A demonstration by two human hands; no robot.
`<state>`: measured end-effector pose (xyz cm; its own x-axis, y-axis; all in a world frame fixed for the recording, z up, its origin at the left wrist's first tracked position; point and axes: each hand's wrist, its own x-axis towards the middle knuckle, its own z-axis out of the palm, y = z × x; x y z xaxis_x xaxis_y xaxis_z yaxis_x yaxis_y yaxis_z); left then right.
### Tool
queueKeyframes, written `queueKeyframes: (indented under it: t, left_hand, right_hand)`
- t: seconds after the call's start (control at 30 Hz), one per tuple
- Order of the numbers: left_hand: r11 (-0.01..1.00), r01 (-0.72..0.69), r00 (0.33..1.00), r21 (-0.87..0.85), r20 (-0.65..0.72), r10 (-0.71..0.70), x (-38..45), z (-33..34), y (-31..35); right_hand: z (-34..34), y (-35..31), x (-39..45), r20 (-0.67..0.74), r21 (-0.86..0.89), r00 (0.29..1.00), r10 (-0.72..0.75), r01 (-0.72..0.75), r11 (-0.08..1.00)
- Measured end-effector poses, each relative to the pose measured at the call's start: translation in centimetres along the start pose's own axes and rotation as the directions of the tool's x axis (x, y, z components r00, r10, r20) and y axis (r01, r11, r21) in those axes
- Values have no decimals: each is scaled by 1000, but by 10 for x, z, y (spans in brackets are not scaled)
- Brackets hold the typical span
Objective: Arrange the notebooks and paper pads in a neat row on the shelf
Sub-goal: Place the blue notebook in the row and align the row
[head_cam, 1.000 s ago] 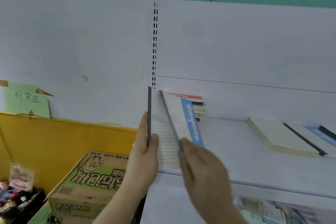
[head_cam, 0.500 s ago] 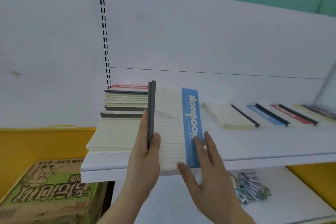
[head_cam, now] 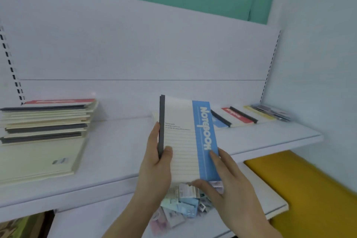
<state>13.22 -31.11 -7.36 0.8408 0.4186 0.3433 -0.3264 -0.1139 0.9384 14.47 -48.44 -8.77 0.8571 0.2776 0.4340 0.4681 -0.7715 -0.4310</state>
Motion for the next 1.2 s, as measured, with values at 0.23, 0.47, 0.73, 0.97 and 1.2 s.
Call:
queueKeyframes:
  t: [0.23, 0.47, 0.73, 0.97, 1.2]
  left_hand:
    - [982, -13, 1000, 188, -8, 15, 7, 122, -5]
    - [698, -205, 973, 686, 220, 70, 42, 168, -26]
    - [255, -403, 892, 879, 440, -104, 113, 179, -56]
    - [260, -342, 923, 903, 375, -88, 178, 188, -94]
    - [68, -288, 938, 955, 296, -179, 210, 196, -116]
  right_hand:
    - [-50, 118, 26, 42, -216, 996, -74, 81, 973]
    - [-54, 198, 67, 103, -330, 991, -83, 113, 937]
    - [-32, 231, 155, 198, -229, 969, -148, 193, 954]
    - [1, 248, 234, 241, -226, 940, -242, 297, 928]
    - [30, 269, 289, 363, -189, 871, -331, 417, 889]
